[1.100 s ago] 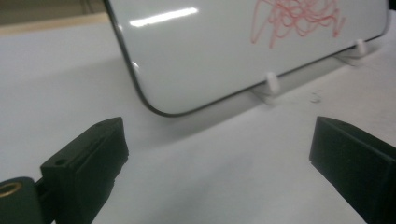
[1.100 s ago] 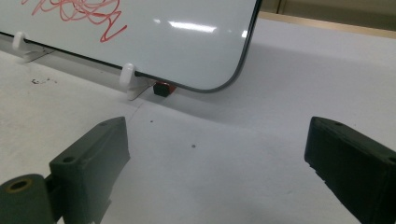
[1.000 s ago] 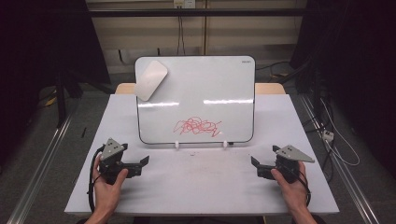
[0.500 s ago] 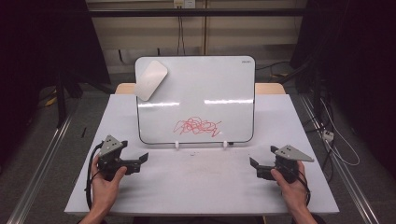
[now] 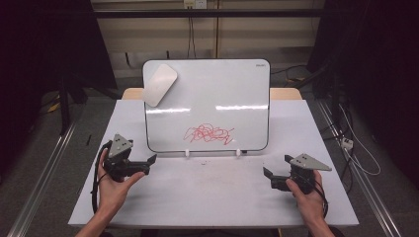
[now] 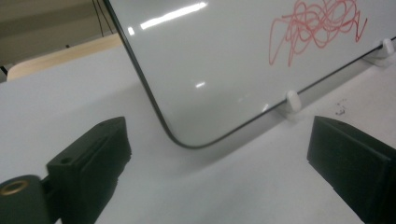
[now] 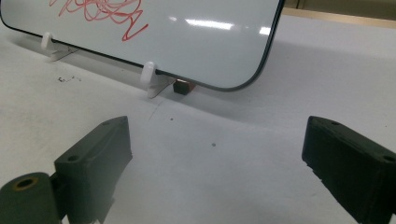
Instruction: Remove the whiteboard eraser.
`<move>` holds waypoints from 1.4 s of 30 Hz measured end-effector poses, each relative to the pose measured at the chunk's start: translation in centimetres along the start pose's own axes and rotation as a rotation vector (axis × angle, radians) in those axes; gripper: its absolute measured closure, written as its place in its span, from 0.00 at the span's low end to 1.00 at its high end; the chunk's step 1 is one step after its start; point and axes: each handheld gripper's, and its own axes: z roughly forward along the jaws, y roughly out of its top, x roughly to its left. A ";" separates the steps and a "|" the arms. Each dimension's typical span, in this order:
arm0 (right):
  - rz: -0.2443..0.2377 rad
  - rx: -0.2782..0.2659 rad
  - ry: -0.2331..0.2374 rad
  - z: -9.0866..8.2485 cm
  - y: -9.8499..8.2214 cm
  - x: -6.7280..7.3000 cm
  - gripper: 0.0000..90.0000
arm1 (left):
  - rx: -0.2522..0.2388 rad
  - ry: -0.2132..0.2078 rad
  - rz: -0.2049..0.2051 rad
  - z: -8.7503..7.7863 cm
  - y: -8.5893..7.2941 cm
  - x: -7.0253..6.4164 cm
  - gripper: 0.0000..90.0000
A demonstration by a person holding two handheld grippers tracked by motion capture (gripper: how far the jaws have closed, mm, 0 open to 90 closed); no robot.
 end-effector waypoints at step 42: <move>-0.012 0.005 0.008 0.1 0.1 0.2 0.09 | -0.071 0.123 0.205 3.6 11.4 2.7 0.12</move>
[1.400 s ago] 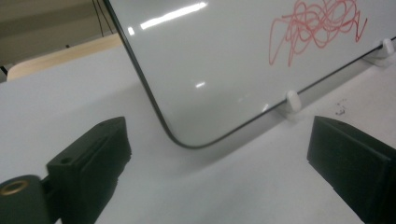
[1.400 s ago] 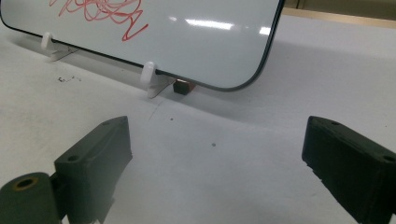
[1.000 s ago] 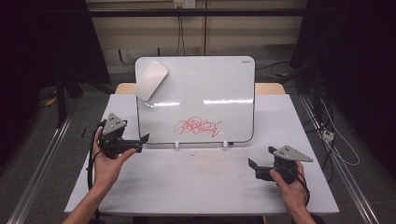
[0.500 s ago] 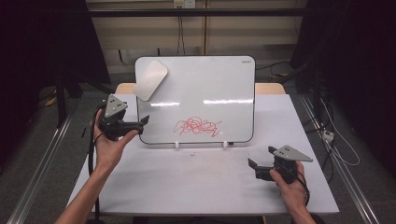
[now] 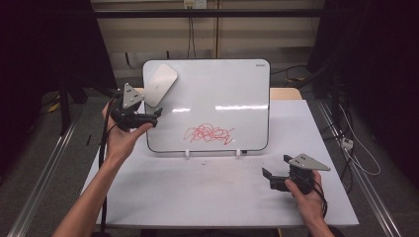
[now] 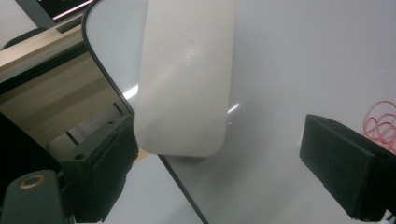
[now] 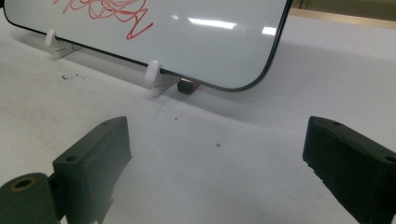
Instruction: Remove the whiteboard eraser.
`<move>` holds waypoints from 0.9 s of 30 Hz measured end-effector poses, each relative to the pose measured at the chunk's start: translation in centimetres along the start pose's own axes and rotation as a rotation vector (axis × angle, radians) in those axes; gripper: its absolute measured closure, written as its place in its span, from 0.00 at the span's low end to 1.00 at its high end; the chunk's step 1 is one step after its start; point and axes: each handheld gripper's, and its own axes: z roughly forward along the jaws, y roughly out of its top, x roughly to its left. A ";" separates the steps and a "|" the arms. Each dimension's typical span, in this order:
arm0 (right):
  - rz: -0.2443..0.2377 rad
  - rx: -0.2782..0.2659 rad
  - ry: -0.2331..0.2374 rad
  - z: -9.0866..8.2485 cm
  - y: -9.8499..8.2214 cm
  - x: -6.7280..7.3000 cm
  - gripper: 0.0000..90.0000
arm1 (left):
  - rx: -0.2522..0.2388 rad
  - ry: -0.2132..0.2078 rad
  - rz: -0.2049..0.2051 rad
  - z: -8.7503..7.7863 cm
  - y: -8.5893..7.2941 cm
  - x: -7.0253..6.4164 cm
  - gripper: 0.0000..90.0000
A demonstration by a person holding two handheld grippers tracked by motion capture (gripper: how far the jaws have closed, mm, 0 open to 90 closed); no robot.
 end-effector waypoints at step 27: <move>-0.003 0.005 0.002 0.1 0.0 0.0 0.09 | 0.009 0.062 0.084 3.9 3.4 0.5 0.21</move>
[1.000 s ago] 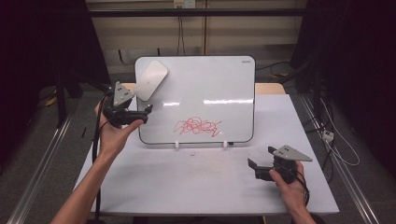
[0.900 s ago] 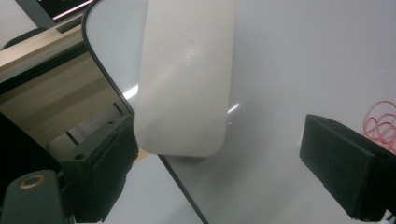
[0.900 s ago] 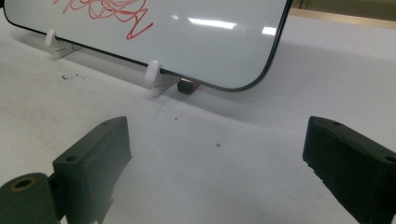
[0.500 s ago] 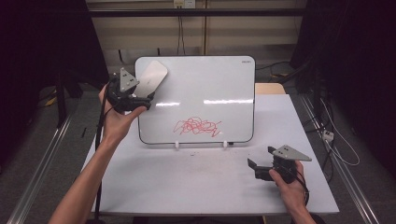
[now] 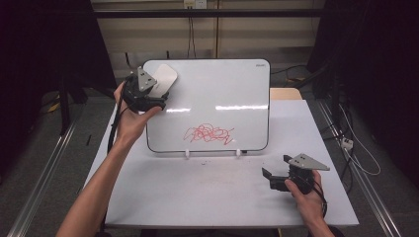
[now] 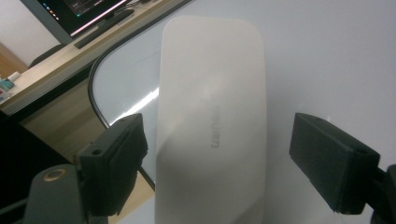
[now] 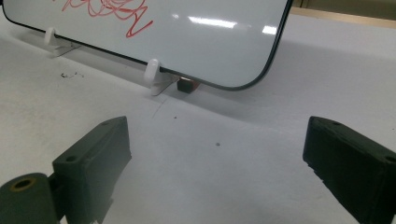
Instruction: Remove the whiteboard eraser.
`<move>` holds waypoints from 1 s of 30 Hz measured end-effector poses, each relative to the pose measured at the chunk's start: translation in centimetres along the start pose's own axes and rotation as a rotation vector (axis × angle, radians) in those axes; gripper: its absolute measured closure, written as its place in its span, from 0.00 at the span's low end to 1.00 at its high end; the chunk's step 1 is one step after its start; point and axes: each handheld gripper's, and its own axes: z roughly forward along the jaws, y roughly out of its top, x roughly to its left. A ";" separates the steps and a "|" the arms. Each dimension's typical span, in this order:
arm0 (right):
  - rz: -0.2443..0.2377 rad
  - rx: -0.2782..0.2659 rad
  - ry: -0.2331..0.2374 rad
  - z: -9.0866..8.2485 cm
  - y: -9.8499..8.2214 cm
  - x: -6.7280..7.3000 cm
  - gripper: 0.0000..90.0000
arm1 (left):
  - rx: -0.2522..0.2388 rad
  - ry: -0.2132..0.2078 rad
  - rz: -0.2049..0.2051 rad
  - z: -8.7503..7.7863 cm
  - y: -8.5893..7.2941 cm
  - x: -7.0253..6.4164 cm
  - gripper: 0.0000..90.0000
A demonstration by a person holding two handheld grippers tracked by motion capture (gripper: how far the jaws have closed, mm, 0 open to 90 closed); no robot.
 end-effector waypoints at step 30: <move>-0.011 0.001 0.000 0.0 0.0 0.0 0.09 | 0.053 0.061 0.057 2.2 0.7 -0.7 0.32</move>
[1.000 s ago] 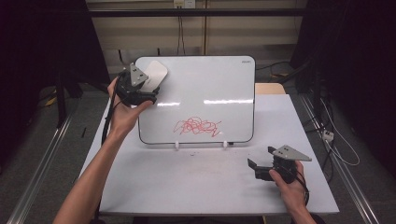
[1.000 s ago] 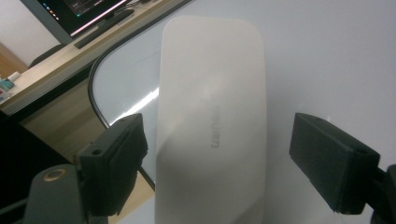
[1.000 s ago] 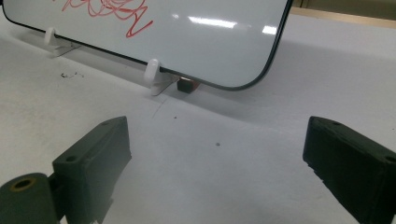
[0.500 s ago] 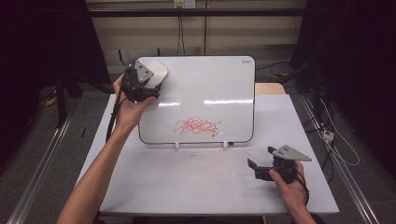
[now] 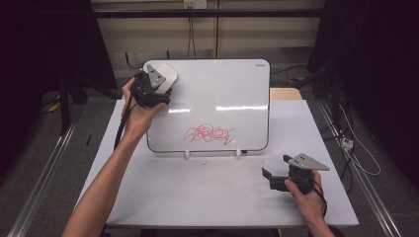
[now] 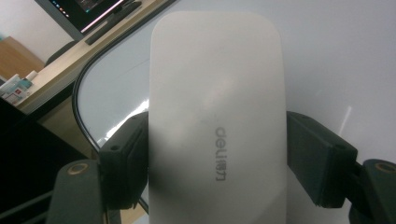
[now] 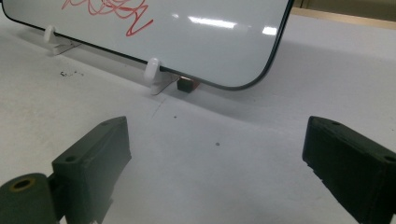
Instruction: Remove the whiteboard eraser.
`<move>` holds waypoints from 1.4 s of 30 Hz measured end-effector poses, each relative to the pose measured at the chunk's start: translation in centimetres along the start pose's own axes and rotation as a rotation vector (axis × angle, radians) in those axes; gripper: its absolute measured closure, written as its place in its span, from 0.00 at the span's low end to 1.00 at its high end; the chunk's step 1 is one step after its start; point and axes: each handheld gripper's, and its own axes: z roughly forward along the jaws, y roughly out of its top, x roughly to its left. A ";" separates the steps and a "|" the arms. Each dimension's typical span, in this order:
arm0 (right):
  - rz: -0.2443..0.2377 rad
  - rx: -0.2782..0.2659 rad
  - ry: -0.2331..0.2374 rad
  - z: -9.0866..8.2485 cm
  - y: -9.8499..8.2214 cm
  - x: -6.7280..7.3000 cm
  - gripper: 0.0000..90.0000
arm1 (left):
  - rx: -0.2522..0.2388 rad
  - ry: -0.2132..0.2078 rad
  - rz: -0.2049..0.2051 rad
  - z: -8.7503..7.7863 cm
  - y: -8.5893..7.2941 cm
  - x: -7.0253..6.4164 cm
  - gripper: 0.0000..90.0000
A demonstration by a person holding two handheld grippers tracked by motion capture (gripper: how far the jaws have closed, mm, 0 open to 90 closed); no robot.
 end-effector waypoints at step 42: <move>-0.002 0.000 -0.003 -0.1 0.0 0.0 0.08 | -0.005 -0.045 -0.039 -0.5 0.0 0.7 0.35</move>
